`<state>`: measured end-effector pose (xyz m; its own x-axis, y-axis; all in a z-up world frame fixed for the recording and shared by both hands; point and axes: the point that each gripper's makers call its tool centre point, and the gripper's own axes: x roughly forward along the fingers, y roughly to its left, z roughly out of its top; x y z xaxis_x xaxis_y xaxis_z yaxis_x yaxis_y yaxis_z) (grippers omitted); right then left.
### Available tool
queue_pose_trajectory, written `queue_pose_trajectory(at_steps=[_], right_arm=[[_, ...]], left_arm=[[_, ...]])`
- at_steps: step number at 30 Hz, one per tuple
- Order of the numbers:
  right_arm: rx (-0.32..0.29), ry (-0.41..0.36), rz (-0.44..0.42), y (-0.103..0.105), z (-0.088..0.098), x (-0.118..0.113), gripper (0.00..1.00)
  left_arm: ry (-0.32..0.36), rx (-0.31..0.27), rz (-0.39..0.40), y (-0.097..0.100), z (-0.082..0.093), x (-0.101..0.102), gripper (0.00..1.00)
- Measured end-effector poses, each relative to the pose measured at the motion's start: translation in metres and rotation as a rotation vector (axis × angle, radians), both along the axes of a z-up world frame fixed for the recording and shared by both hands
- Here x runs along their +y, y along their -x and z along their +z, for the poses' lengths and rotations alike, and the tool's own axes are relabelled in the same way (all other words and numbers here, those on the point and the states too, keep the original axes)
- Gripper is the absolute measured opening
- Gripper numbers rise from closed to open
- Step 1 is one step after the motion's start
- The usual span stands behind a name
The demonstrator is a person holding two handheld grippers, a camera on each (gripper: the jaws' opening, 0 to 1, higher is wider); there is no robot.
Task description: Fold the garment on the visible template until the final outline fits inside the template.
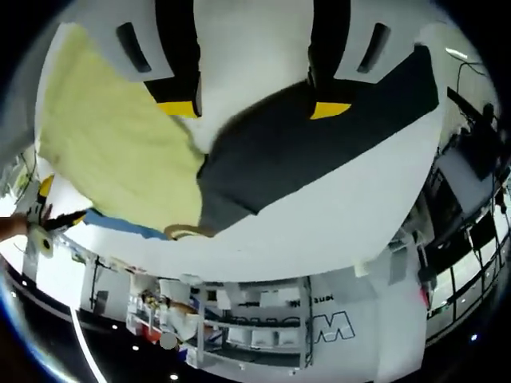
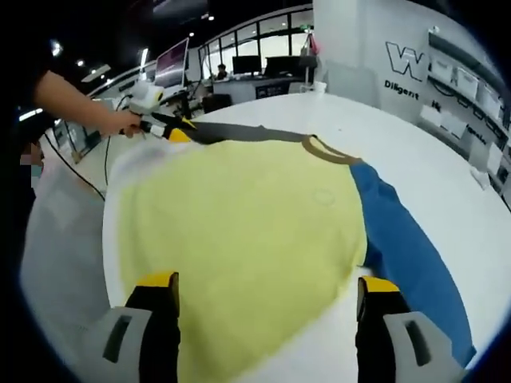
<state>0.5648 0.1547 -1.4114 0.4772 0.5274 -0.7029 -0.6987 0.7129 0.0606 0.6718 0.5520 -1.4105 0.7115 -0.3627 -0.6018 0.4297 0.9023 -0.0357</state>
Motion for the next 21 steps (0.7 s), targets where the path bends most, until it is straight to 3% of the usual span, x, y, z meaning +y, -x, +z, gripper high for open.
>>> queue_pose_trajectory(at_steps=[9,21], right_arm=[[-0.019,-0.030,-0.058,0.007,0.012,-0.014,0.94],[-0.038,-0.050,-0.101,0.027,0.021,-0.026,0.96]], left_arm=[[-0.025,-0.004,0.135,-0.003,0.005,0.060,0.50],[-0.041,0.005,0.219,-0.005,0.005,0.102,0.49]])
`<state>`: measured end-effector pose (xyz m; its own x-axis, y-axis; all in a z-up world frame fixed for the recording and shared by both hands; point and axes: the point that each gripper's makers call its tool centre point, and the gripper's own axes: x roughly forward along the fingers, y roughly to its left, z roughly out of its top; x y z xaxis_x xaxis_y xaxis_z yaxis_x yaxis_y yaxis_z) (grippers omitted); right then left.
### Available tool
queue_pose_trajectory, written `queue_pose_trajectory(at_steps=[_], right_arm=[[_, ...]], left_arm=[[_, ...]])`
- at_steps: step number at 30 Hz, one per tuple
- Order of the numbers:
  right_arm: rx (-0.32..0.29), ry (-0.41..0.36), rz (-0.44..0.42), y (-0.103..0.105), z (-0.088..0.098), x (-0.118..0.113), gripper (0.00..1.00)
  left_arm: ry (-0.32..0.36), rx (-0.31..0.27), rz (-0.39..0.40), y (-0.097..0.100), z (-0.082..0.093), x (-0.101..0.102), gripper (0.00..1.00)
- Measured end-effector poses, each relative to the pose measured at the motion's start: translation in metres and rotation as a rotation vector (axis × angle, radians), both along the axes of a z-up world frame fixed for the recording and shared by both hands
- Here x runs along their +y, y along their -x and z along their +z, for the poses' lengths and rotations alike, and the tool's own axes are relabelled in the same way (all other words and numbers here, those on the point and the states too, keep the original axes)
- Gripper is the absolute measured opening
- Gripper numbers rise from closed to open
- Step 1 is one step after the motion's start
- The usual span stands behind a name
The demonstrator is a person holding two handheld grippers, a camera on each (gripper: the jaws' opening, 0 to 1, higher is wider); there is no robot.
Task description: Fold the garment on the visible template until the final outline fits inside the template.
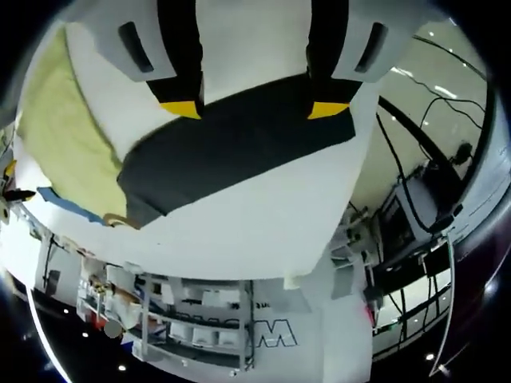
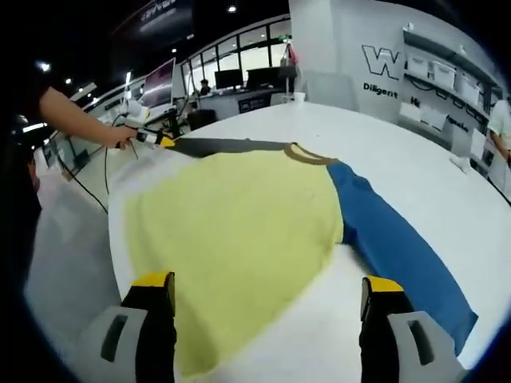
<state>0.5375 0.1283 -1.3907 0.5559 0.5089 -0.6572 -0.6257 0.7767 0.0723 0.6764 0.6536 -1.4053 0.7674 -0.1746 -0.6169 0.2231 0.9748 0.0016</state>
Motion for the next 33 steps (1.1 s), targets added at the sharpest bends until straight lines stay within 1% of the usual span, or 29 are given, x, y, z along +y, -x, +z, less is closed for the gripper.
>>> queue_pose_trajectory(at_steps=[8,10,13,16,21,25,28,33], right_arm=[[-0.011,-0.007,-0.018,0.011,0.006,-0.003,0.97],[-0.017,0.001,-0.028,0.012,0.006,-0.006,0.97],[-0.015,-0.010,-0.059,0.014,0.008,-0.013,0.97],[-0.015,-0.005,-0.065,0.018,0.009,-0.015,0.97],[-0.013,-0.003,-0.082,0.021,0.010,-0.017,0.97],[-0.009,-0.002,-0.094,0.023,0.010,-0.019,0.96],[-0.007,0.001,-0.098,0.026,0.011,-0.018,0.96],[-0.003,0.005,-0.110,0.028,0.012,-0.020,0.96]], left_arm=[[-0.009,0.025,0.067,-0.001,-0.008,0.023,0.49],[-0.015,0.028,0.071,0.000,-0.009,0.026,0.49],[-0.003,0.035,0.093,0.000,-0.011,0.031,0.48],[0.000,0.032,0.121,0.001,-0.010,0.039,0.47],[0.031,0.064,0.161,0.004,-0.019,0.047,0.42],[0.035,0.068,0.175,0.006,-0.021,0.048,0.38],[0.052,0.079,0.186,0.010,-0.021,0.047,0.32],[0.033,0.076,0.181,0.013,-0.019,0.049,0.26]])
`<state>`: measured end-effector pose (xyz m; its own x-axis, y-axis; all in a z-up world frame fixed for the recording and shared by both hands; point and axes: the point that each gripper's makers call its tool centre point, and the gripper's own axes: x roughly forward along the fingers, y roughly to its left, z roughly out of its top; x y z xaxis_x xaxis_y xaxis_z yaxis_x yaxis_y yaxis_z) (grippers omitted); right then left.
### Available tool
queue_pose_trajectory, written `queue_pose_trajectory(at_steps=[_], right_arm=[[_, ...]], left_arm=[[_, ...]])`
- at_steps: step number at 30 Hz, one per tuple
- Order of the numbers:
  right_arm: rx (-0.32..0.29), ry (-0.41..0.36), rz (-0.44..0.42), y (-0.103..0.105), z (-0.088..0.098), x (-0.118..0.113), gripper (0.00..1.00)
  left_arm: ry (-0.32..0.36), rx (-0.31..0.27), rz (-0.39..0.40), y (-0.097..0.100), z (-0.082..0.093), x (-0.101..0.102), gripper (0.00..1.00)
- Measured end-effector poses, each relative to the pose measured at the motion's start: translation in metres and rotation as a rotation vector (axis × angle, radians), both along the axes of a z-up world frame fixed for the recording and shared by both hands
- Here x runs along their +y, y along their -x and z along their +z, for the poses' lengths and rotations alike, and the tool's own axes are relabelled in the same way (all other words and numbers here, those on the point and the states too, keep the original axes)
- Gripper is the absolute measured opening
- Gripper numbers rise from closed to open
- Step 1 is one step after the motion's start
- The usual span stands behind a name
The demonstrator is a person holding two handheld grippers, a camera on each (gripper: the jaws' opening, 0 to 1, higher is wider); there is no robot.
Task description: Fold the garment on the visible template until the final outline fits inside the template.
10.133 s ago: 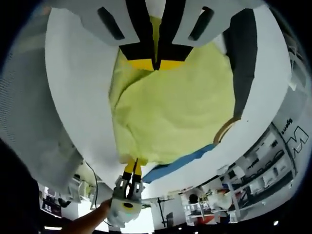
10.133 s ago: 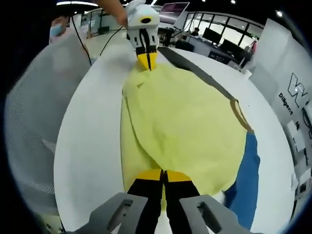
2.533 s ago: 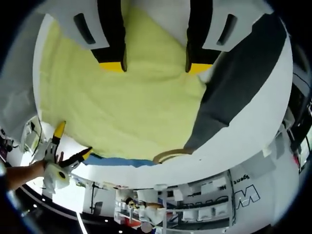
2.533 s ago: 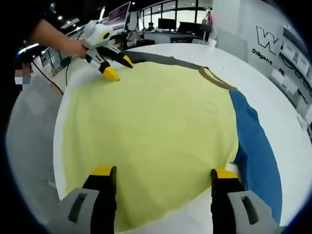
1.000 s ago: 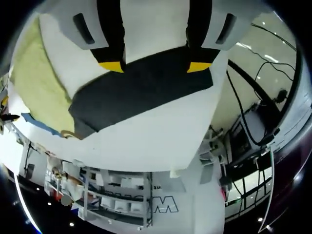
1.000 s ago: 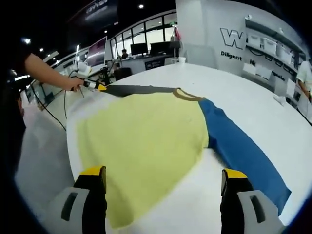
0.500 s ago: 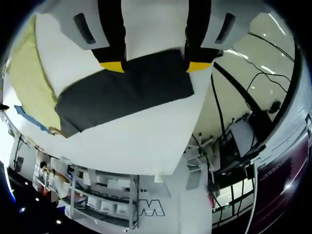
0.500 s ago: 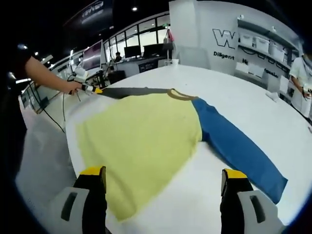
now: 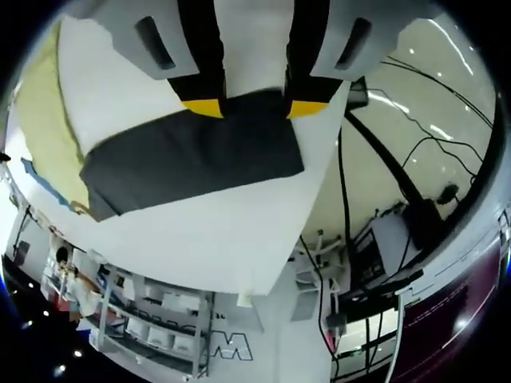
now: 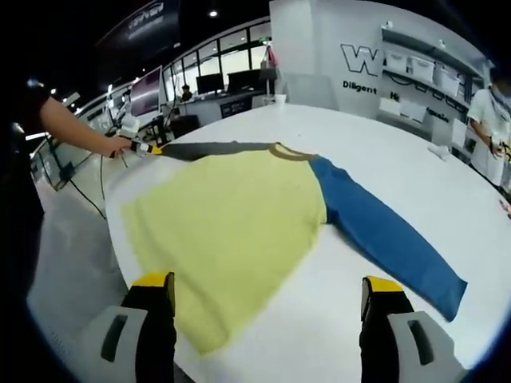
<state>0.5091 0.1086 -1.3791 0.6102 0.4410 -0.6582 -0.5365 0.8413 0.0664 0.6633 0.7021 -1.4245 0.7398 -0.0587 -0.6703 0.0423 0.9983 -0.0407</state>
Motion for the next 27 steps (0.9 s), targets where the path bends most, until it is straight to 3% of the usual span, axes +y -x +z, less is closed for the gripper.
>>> queue_pose_trajectory(at_steps=[4,10,19,27], right_arm=[[0.000,-0.002,-0.004,0.001,0.001,0.001,0.95],[-0.001,-0.005,-0.003,0.001,0.003,0.006,0.96],[0.003,0.002,-0.007,0.007,0.004,0.004,0.96],[0.004,0.000,-0.019,0.010,0.003,0.001,0.95]], left_arm=[[-0.036,-0.003,-0.001,0.001,0.003,0.006,0.27],[-0.028,0.001,0.009,0.003,0.001,0.009,0.28],[-0.012,0.013,-0.002,-0.001,0.000,0.002,0.03],[-0.024,0.033,-0.023,-0.002,0.000,0.003,0.03]])
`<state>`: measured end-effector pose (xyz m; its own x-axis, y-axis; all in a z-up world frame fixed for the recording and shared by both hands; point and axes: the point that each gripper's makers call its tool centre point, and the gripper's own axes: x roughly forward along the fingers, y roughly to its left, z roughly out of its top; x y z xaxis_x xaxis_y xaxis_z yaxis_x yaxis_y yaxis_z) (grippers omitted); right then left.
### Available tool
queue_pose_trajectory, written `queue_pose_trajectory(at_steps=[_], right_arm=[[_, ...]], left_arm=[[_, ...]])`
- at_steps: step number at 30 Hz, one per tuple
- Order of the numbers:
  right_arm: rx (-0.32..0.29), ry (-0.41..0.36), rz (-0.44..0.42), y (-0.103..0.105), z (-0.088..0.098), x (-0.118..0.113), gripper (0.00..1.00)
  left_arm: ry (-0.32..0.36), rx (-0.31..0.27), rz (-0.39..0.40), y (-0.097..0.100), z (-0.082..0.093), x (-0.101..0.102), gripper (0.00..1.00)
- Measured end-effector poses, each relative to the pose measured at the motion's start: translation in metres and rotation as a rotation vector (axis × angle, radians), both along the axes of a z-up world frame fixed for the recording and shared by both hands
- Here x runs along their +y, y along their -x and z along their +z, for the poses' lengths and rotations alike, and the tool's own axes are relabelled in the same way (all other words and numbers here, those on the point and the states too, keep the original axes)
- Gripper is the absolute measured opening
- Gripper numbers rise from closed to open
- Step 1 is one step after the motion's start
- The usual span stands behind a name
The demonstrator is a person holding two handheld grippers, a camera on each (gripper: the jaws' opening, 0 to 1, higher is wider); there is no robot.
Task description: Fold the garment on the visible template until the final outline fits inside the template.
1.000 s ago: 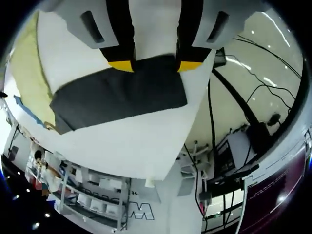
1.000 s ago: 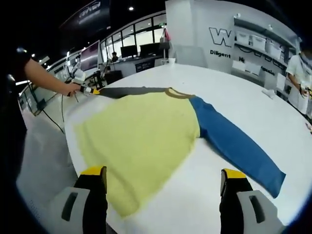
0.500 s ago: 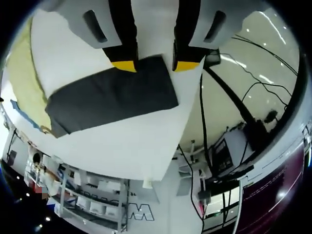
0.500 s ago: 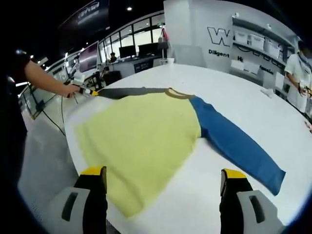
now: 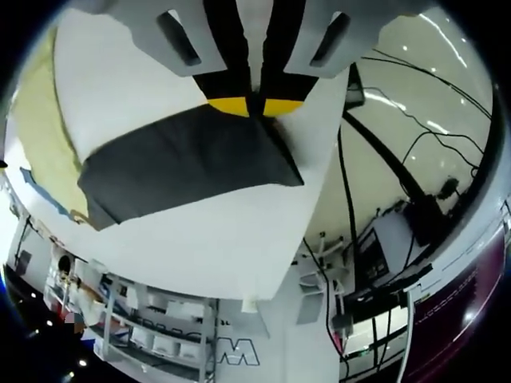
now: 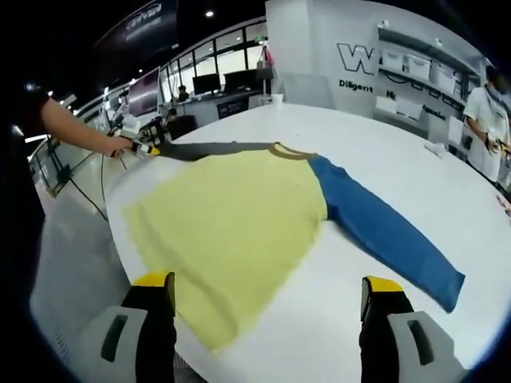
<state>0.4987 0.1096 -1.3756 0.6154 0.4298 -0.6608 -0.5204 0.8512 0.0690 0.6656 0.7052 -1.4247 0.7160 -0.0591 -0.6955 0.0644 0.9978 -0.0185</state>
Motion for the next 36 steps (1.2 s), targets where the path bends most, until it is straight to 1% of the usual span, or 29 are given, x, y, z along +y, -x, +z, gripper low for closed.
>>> queue_pose_trajectory(at_steps=[9,12,18,24,30,32,36], right_arm=[[-0.013,-0.015,0.002,0.004,-0.001,0.005,0.97],[-0.023,-0.024,0.007,0.005,-0.001,0.009,0.99],[-0.025,-0.027,0.003,0.008,-0.001,0.008,0.99],[-0.022,-0.032,-0.011,0.012,-0.004,0.005,0.99],[-0.026,-0.029,-0.009,0.020,-0.005,0.004,0.99],[-0.026,-0.030,-0.005,0.022,-0.006,0.005,0.99],[-0.028,-0.029,-0.006,0.025,-0.006,0.004,0.99]], left_arm=[[-0.004,0.011,-0.014,0.000,-0.001,-0.002,0.02],[-0.026,0.015,-0.035,0.000,-0.001,-0.004,0.02],[-0.020,0.023,-0.035,0.001,-0.001,-0.005,0.02],[-0.071,0.023,-0.095,0.000,-0.001,-0.008,0.02],[-0.068,0.027,-0.093,0.001,0.000,-0.008,0.02],[-0.061,0.036,-0.088,0.001,0.000,-0.008,0.02],[-0.084,0.038,-0.107,0.000,0.000,-0.009,0.02]])
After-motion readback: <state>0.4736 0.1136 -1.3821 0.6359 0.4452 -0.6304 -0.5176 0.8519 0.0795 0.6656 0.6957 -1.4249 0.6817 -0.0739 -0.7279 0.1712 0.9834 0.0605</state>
